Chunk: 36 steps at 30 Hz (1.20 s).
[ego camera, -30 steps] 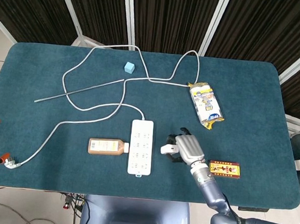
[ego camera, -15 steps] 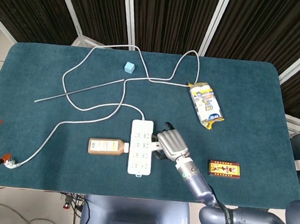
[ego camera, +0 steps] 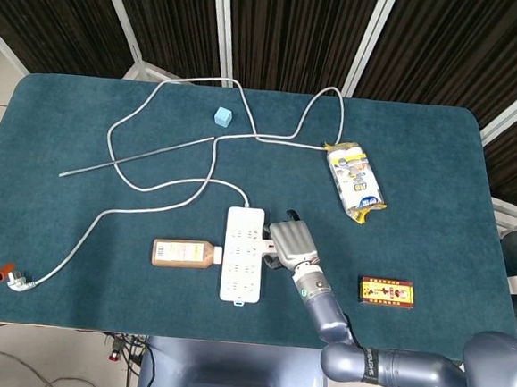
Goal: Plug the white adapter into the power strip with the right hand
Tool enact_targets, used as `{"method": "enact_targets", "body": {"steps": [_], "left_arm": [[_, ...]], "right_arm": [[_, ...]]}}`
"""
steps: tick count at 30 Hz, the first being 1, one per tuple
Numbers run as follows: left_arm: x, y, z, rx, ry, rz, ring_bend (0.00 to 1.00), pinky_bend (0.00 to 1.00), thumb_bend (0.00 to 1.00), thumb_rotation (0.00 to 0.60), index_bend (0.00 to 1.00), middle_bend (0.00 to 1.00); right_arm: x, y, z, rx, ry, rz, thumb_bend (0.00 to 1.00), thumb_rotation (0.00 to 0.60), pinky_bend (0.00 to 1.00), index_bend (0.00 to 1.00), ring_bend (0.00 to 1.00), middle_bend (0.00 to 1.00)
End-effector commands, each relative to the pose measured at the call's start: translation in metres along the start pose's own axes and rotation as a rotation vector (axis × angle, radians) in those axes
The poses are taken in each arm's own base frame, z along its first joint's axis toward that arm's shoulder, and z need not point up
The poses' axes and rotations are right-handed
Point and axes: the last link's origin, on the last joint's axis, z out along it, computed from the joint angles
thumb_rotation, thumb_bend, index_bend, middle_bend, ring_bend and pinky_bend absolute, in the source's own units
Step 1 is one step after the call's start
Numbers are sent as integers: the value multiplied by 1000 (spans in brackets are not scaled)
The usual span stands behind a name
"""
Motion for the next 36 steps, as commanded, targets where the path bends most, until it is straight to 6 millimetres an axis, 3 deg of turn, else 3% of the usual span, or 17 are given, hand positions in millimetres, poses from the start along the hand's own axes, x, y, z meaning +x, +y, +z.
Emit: {"method": "enact_targets", "body": {"steps": [1,36], "left_arm": [[0,0,0,1,0,0,0,0,90,600,186,0],[0,-1,1,3,-6,-3,0,0,90,600,189,0]], "right_arm": [[2,-10,3,-18,2,1,517,600,137,735,463,585],[0,-26,4,-34,-3,24,516,600,142,736,463,585]]}}
